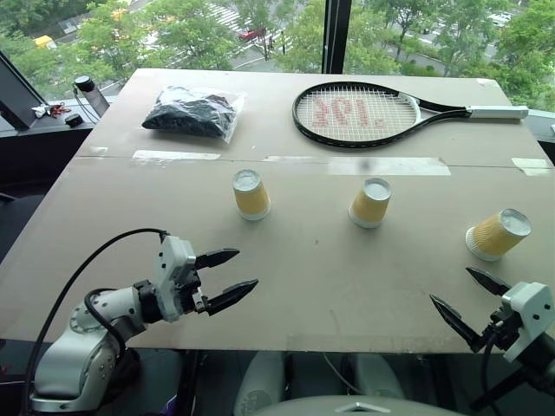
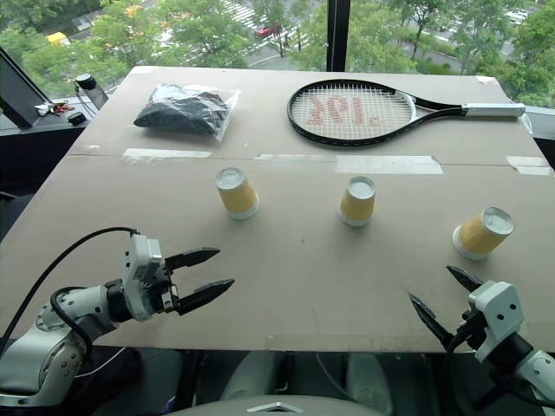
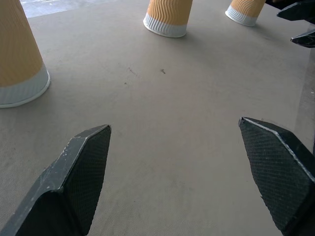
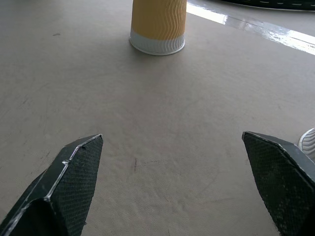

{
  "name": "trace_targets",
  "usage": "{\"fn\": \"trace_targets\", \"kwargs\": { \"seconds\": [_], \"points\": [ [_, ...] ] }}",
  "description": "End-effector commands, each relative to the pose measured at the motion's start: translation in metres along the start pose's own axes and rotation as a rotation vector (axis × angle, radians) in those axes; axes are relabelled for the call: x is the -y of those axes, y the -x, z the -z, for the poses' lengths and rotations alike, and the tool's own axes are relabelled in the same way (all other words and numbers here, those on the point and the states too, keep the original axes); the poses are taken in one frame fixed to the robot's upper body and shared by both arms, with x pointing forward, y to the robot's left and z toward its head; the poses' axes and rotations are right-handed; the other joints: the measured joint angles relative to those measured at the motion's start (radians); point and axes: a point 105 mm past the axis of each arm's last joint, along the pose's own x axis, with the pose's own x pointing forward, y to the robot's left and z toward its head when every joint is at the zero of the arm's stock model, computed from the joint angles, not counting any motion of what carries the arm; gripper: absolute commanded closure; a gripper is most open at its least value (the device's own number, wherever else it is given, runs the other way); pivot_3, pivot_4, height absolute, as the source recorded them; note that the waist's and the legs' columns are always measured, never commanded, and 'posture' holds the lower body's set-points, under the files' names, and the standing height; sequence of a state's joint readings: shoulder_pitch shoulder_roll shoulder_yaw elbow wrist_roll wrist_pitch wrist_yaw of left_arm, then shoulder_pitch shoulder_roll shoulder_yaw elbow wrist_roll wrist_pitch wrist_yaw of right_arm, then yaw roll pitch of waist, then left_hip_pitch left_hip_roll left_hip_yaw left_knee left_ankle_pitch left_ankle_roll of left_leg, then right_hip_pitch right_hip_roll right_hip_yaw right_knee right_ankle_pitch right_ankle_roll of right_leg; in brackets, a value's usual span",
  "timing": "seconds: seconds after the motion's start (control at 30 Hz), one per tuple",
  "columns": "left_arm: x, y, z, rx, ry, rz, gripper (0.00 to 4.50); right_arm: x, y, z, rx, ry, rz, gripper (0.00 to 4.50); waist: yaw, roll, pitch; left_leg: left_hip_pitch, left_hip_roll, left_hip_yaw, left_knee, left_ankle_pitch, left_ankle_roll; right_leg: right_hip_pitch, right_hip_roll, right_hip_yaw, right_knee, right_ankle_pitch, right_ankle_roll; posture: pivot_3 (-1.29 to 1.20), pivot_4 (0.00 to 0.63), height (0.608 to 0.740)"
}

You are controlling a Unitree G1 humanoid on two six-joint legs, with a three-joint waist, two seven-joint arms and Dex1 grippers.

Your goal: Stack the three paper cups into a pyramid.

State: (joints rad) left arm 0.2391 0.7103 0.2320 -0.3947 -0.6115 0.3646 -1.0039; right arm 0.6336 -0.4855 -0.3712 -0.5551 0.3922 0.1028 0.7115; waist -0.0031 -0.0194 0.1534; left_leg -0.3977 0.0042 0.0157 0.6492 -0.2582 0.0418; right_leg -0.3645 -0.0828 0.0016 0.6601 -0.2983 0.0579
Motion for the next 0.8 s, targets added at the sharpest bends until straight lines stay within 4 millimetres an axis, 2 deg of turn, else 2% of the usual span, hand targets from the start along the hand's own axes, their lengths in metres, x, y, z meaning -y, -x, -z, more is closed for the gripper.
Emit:
{"fn": "trace_targets", "kwargs": {
  "seconds": [0.03,0.1,0.23,0.3,0.47,0.63,0.8],
  "points": [
    [-0.001,0.001,-0.011,0.025,-0.034,0.006,0.22,0.005,-0.001,-0.019,0.061,0.055,0.062,0.02,0.0,0.0,0.0,0.0,0.0,0.0,0.0,0.0,0.0,0.0,0.0,0.0,0.0,0.0,0.0,0.0,0.15,0.74],
    [-0.001,-0.003,-0.018,0.053,-0.051,0.02,0.22,0.007,-0.007,-0.028,0.092,0.083,0.151,0.02,0.001,0.0,0.0,0.0,0.0,0.0,0.0,0.0,0.0,0.0,0.0,0.0,0.0,0.0,0.0,0.0,0.15,0.74],
    [0.002,-0.007,-0.025,0.072,-0.081,0.054,0.22,0.016,-0.013,-0.034,0.068,0.158,0.306,0.02,0.002,0.001,-0.001,0.0,0.0,0.0,0.0,0.0,0.0,0.0,0.0,-0.001,0.0,0.0,0.0,0.0,0.15,0.74],
    [0.008,-0.011,-0.029,0.079,-0.111,0.097,0.22,0.015,-0.017,-0.043,0.13,0.086,0.298,0.02,0.001,0.001,0.0,-0.001,0.0,0.0,0.0,0.0,-0.001,-0.001,0.0,-0.001,-0.001,0.001,0.002,0.0,0.15,0.74],
    [0.021,-0.02,-0.05,0.134,-0.176,0.199,0.22,0.048,-0.006,-0.061,0.205,0.106,0.514,0.02,0.004,0.002,0.0,-0.001,-0.001,0.0,0.0,0.0,-0.001,0.0,0.0,-0.001,-0.001,0.001,0.002,0.0,0.15,0.74],
    [0.04,-0.019,-0.07,0.194,-0.173,0.328,0.22,0.068,-0.007,-0.057,0.19,0.058,0.663,0.02,0.003,0.002,0.0,-0.001,-0.001,0.0,0.0,0.0,-0.001,-0.001,0.001,-0.002,-0.001,0.001,0.002,0.0,0.15,0.74],
    [0.052,-0.021,-0.08,0.219,-0.158,0.382,0.22,0.093,-0.016,-0.051,0.168,-0.035,0.764,0.02,-0.008,0.002,0.0,0.0,-0.001,0.0,0.001,0.0,-0.001,0.0,0.002,-0.001,0.0,0.001,0.002,0.0,0.15,0.74]
  ]
}}
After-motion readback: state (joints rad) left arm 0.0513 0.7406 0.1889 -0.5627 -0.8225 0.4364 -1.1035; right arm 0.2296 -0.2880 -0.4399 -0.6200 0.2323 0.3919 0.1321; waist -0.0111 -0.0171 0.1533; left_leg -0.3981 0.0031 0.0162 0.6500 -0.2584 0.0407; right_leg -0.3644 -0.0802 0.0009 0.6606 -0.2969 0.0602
